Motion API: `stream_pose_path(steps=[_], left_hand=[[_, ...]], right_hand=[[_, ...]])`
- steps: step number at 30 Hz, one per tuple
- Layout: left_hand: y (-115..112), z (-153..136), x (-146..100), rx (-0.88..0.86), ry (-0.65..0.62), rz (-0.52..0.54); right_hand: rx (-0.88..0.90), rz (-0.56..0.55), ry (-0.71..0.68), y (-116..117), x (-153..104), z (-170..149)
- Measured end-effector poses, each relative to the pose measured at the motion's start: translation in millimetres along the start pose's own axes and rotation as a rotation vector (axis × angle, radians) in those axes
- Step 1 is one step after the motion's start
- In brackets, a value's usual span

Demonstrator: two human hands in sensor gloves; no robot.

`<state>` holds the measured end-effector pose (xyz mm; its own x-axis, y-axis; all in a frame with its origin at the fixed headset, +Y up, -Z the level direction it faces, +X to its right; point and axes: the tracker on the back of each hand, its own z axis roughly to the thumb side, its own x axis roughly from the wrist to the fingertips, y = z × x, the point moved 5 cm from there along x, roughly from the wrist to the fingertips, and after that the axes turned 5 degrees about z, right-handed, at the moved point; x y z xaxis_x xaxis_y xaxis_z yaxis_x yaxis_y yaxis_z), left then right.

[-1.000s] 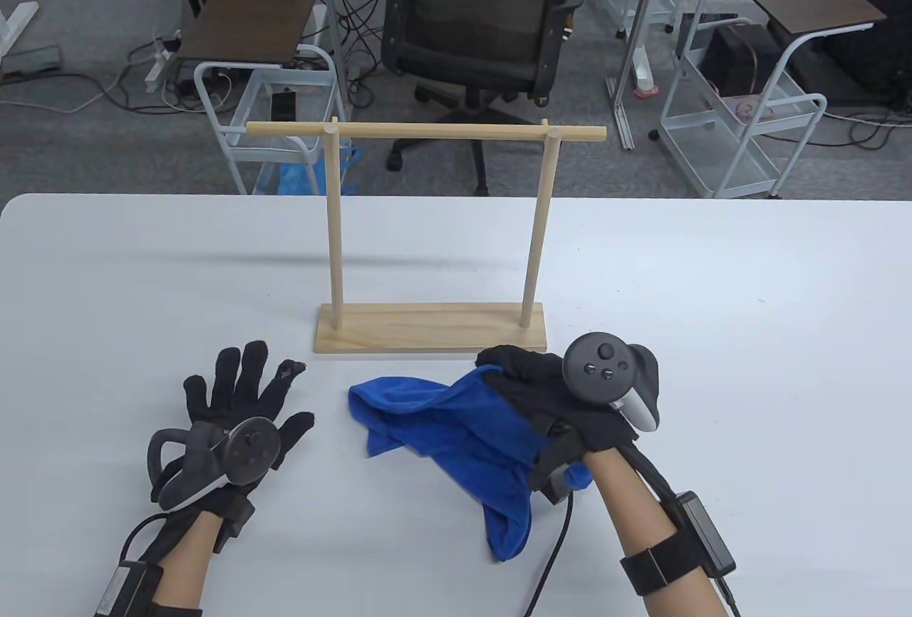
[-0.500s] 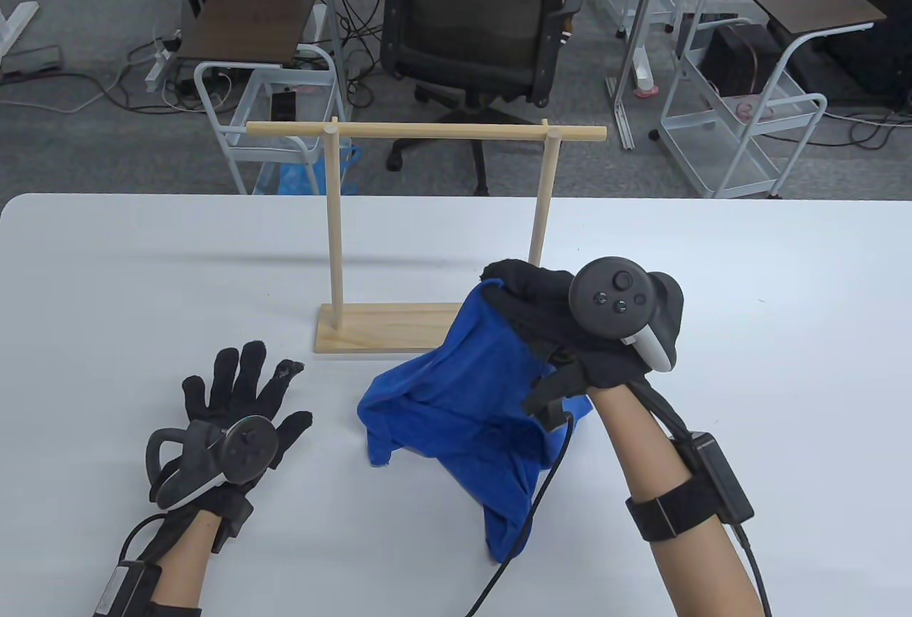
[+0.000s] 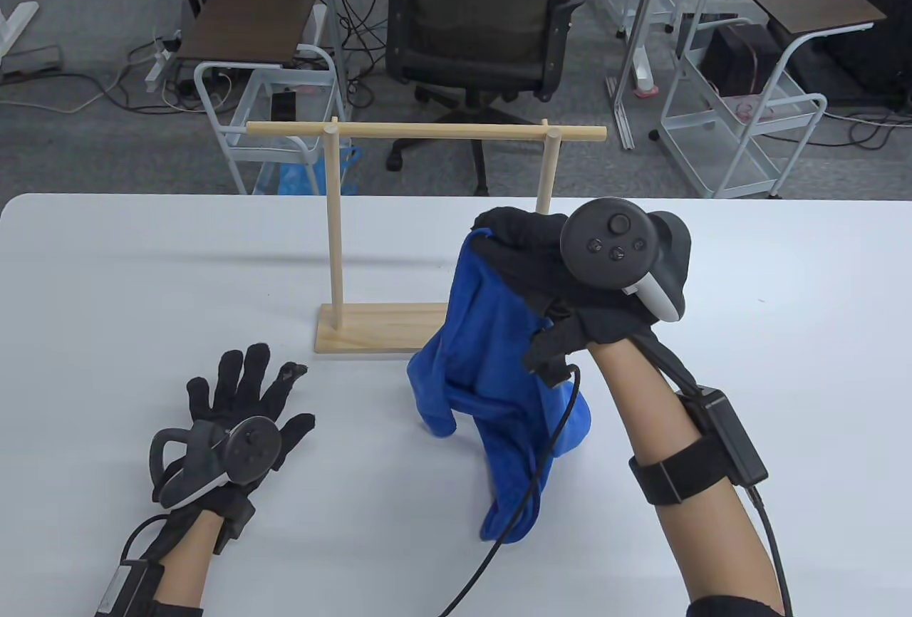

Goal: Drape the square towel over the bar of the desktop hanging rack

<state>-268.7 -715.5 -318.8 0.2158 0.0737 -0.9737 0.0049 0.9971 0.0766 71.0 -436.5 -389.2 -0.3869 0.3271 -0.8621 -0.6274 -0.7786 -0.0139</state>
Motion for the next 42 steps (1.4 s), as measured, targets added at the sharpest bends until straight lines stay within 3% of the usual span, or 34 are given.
stream_pose_path(steps=[10, 22, 26, 34, 36, 39, 42], left_hand=[[-6.0, 19.9, 7.5, -0.045, -0.045, -0.035], [-9.6, 63.9, 31.6, 0.019, -0.086, -0.054], [-4.6, 79.9, 45.2, 0.034, -0.06, 0.027], [-12.5, 105.3, 68.1, -0.004, -0.018, 0.079], [-15.8, 109.8, 76.4, -0.108, -0.022, 0.053], [-8.5, 115.1, 86.2, -0.294, 0.014, 0.123], [5.4, 118.5, 92.6, -0.223, 0.02, 0.221]], right_hand=[[-0.022, -0.036, 0.022, -35.6, 22.0, 14.3], [-0.029, -0.031, 0.001, -50.4, 40.6, 36.6], [-0.044, -0.03, -0.008, -53.6, 44.5, 46.9], [-0.066, -0.033, -0.017, -60.2, 50.5, 63.5], [-0.069, -0.032, -0.019, -61.5, 51.4, 67.2], [-0.079, -0.036, -0.022, -63.8, 51.7, 72.2], [-0.084, -0.031, -0.024, -65.3, 51.7, 74.7]])
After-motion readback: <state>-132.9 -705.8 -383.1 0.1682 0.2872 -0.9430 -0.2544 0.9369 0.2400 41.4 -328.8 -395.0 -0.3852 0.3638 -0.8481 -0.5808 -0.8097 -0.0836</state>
